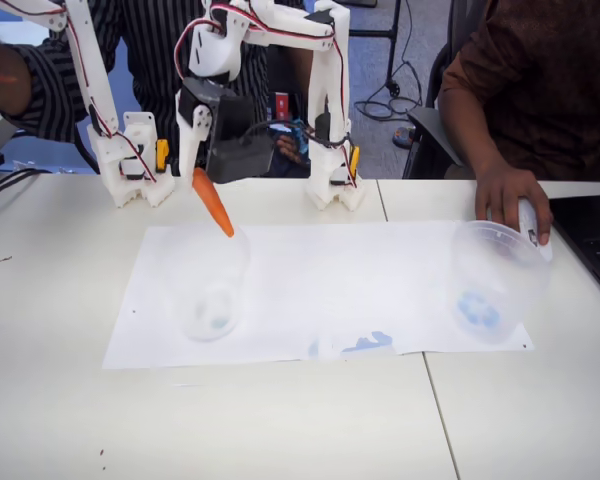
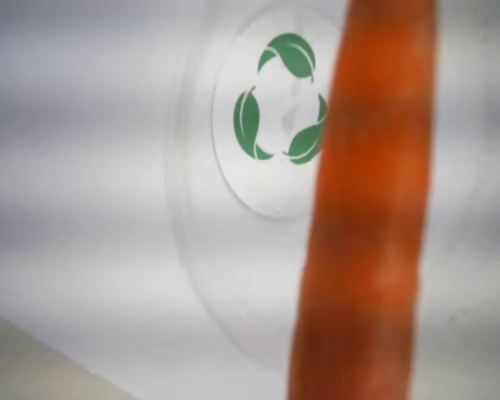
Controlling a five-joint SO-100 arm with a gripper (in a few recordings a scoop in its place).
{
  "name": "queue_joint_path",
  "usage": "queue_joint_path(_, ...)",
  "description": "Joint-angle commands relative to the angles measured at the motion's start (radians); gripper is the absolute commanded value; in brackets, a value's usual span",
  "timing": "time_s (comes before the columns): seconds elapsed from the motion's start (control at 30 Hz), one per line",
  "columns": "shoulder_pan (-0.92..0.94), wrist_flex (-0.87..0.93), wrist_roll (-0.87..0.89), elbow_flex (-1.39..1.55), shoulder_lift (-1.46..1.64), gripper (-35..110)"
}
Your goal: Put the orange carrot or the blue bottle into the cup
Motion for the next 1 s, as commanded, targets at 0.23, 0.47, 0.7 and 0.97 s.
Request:
queue_joint_path(0.23, 0.006, -0.1, 0.008, -0.066, 0.038, 11)
queue_joint_path(0.47, -0.063, -0.098, 0.021, -0.064, 0.037, 11)
queue_joint_path(0.7, -0.063, -0.098, 0.021, -0.071, -0.008, 11)
queue_joint_path(0.97, -0.06, -0.098, 0.018, -0.074, -0.052, 11)
